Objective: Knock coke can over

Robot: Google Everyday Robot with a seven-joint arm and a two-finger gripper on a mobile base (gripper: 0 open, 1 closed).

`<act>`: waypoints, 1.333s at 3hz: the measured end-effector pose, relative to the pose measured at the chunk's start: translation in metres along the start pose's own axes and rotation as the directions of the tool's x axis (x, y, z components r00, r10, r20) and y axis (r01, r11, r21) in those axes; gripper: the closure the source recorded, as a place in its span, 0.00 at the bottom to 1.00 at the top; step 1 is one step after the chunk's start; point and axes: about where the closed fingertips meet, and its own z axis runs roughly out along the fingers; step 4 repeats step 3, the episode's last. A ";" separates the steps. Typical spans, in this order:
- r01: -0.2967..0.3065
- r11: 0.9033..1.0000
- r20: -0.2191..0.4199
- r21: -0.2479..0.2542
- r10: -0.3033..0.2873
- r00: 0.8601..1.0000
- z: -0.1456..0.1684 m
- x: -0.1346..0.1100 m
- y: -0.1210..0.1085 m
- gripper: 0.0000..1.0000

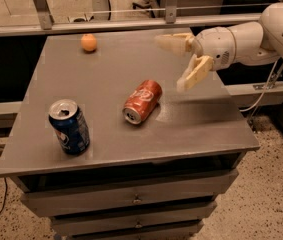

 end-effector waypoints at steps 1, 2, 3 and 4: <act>0.024 0.998 -0.077 0.058 -0.019 0.997 -0.026 0.004 -0.009 0.00; 0.074 0.986 -0.163 0.152 -0.049 0.985 -0.072 0.004 -0.023 0.00; 0.074 0.986 -0.163 0.152 -0.049 0.985 -0.072 0.004 -0.023 0.00; 0.074 0.986 -0.163 0.152 -0.049 0.985 -0.072 0.004 -0.023 0.00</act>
Offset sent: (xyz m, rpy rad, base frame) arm 0.0459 -0.1199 0.0072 -0.2283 -0.1509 -0.2262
